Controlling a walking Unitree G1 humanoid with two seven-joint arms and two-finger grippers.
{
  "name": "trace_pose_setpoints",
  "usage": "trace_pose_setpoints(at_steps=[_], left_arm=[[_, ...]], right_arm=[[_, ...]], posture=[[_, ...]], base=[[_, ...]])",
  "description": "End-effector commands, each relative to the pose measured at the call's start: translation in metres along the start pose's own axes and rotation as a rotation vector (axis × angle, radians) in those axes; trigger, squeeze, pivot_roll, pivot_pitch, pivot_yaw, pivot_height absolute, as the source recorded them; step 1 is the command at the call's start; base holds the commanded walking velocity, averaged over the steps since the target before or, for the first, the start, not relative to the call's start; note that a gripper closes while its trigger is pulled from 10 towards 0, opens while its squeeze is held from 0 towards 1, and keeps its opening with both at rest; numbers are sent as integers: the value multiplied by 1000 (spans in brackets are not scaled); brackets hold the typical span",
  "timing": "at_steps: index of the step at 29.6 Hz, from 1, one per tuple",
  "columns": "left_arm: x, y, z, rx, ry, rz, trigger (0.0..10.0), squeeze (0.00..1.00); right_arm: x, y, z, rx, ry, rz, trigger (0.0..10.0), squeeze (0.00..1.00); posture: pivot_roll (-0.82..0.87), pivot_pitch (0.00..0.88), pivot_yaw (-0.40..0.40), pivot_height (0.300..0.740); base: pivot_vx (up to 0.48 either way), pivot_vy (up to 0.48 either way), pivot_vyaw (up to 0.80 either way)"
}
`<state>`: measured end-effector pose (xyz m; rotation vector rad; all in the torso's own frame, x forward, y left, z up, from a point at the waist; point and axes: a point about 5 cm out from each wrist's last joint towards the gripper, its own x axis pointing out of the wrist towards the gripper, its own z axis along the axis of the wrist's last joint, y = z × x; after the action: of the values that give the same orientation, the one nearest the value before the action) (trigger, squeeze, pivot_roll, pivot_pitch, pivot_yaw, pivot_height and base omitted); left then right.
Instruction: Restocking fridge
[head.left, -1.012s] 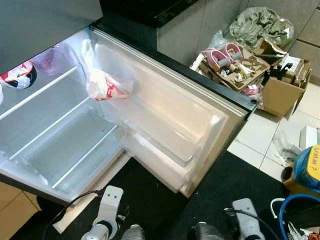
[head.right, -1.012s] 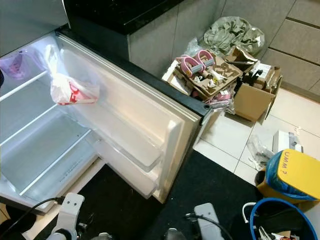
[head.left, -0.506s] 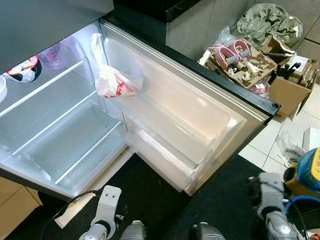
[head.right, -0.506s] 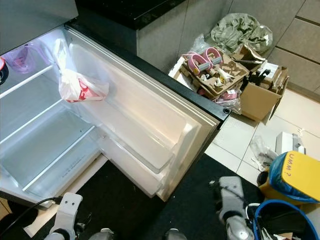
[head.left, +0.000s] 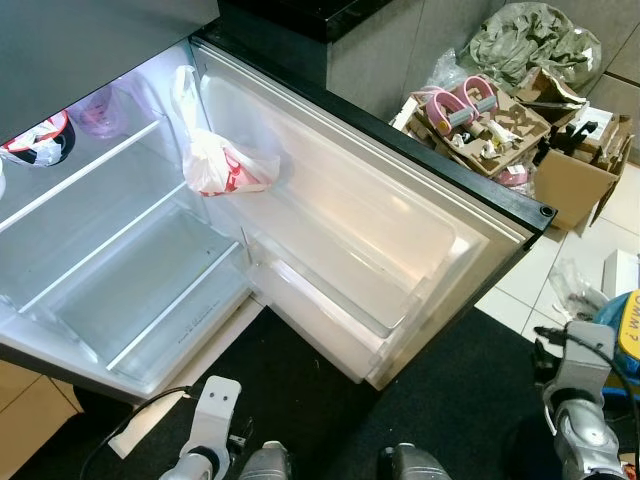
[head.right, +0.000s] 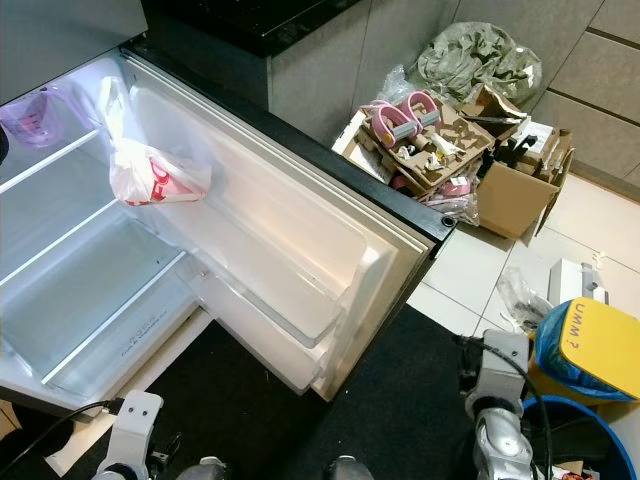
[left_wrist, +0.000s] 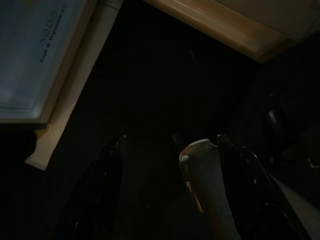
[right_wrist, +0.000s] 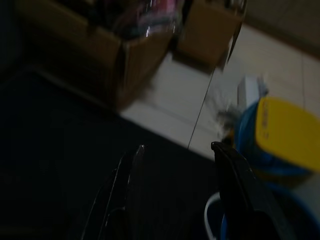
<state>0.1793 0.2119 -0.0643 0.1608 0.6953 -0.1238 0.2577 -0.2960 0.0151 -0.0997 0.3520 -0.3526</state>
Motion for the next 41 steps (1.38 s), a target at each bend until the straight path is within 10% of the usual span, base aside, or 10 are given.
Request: trace_pose_setpoints(at_steps=[1,11,15,21,28,33,41], left_arm=[[-6,4,-12,9,40,4,10000,0],[-15,5,-28,14,84,-12,10000,0],[-49,22,-80,-76,267,117,10000,0],[-90,53,-122,-168,492,342,10000,0],[-100,42,-136,-5,567,200,10000,0],[-95,36,-133,-8,554,184,10000,0],[-101,36,-136,-5,531,175,10000,0]], right_arm=[[5,7,16,-47,-71,96,10000,0],[14,41,64,-82,-225,361,10000,0],[8,77,76,-101,-257,594,10000,0],[-22,133,72,-135,-254,948,10000,0],[-85,186,74,-155,-268,1386,10000,0],[-109,191,82,-145,-281,1510,10000,0],[-87,163,66,-158,-186,1334,10000,0]], posture=[[-67,176,-8,740],[-72,178,-3,740],[-64,186,3,740],[-57,189,0,740],[-57,193,0,740],[-56,194,-7,740],[-66,195,-14,740]], base=[[0,0,0],[0,0,0],[0,0,0],[0,0,0],[0,0,0],[0,0,0],[0,0,0]])
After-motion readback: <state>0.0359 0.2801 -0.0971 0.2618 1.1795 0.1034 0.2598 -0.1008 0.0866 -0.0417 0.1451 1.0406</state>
